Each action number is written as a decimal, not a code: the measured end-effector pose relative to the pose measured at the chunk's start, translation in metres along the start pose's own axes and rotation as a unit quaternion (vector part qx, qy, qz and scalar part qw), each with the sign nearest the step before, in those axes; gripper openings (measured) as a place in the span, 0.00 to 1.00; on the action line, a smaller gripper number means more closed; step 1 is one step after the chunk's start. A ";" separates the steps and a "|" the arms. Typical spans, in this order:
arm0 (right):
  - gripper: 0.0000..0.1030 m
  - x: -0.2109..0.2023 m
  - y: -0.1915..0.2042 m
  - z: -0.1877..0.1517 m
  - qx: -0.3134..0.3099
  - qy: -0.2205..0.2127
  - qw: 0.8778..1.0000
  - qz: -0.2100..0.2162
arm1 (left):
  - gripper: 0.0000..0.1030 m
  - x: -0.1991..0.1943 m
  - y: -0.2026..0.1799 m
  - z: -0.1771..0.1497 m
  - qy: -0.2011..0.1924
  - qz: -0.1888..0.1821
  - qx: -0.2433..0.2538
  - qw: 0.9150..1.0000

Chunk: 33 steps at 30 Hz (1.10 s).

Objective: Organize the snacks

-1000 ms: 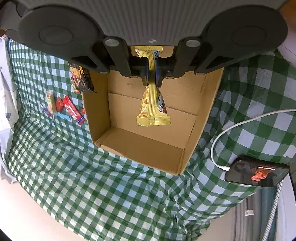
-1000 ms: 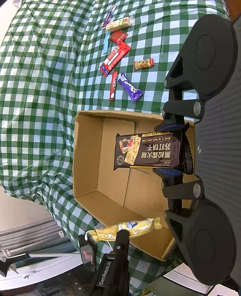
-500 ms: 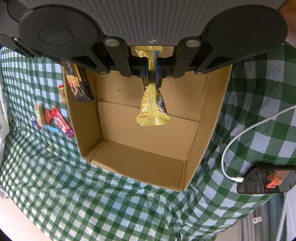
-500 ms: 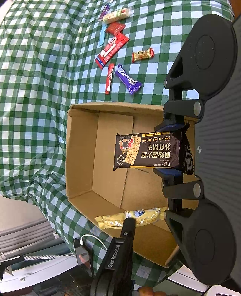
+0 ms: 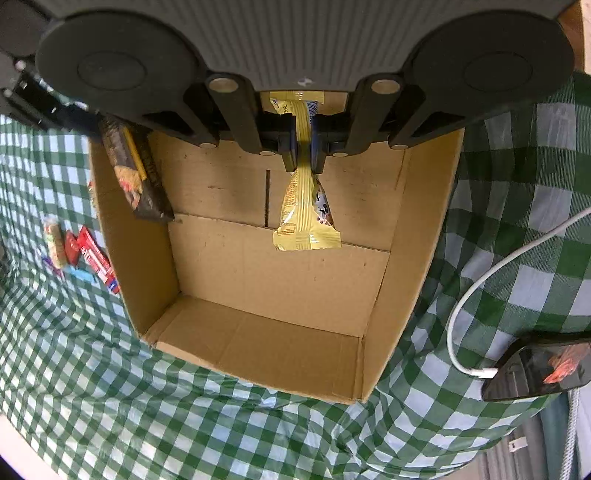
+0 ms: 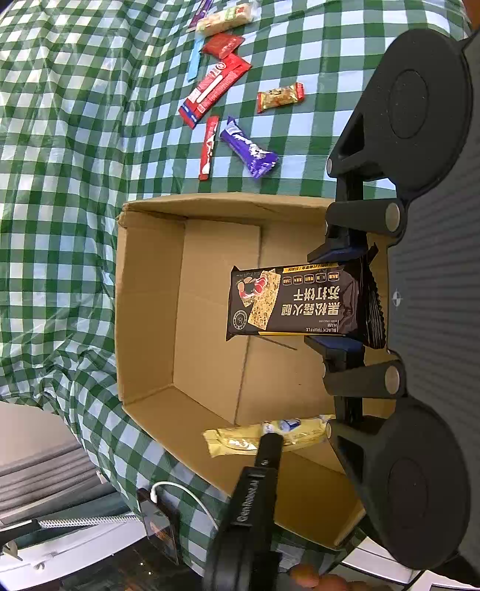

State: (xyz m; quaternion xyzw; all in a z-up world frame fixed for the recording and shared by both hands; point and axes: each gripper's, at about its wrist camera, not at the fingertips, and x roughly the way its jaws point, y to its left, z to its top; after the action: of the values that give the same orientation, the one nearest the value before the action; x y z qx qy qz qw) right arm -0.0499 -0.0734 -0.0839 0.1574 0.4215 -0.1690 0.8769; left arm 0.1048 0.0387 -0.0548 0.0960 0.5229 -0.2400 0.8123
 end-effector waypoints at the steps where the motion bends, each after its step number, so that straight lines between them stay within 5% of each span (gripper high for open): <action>1: 0.41 0.001 0.000 0.002 0.000 -0.002 1.000 0.000 | 0.16 0.000 -0.001 0.000 -0.002 0.004 0.004 1.000; 3: 0.47 0.000 -0.002 0.007 0.004 -0.010 1.000 0.000 | 0.80 -0.003 -0.002 0.001 -0.008 0.008 0.008 1.000; 5: 0.69 -0.002 -0.004 0.013 0.012 -0.015 1.000 0.002 | 1.00 -0.011 -0.001 -0.001 -0.030 0.018 0.004 0.999; 7: 0.82 -0.005 -0.004 0.016 0.015 -0.014 1.000 -0.002 | 1.00 -0.018 -0.002 -0.006 -0.045 0.026 0.012 0.999; 12: 0.90 -0.015 -0.002 0.006 0.021 0.015 1.000 -0.001 | 1.00 -0.026 -0.002 -0.026 -0.028 0.035 0.039 0.998; 17: 0.93 -0.031 0.003 -0.009 0.026 0.026 0.999 -0.005 | 1.00 -0.040 0.003 -0.047 -0.021 0.034 0.031 0.999; 33: 0.96 -0.091 0.017 -0.021 0.012 -0.031 0.999 -0.019 | 1.00 -0.091 -0.001 -0.071 -0.058 0.025 0.026 0.998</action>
State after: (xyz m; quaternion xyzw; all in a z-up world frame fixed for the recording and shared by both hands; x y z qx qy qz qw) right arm -0.1110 -0.0347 -0.0222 0.1540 0.3950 -0.1958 0.8843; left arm 0.0166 0.0928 -0.0039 0.1157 0.4664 -0.2381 0.8440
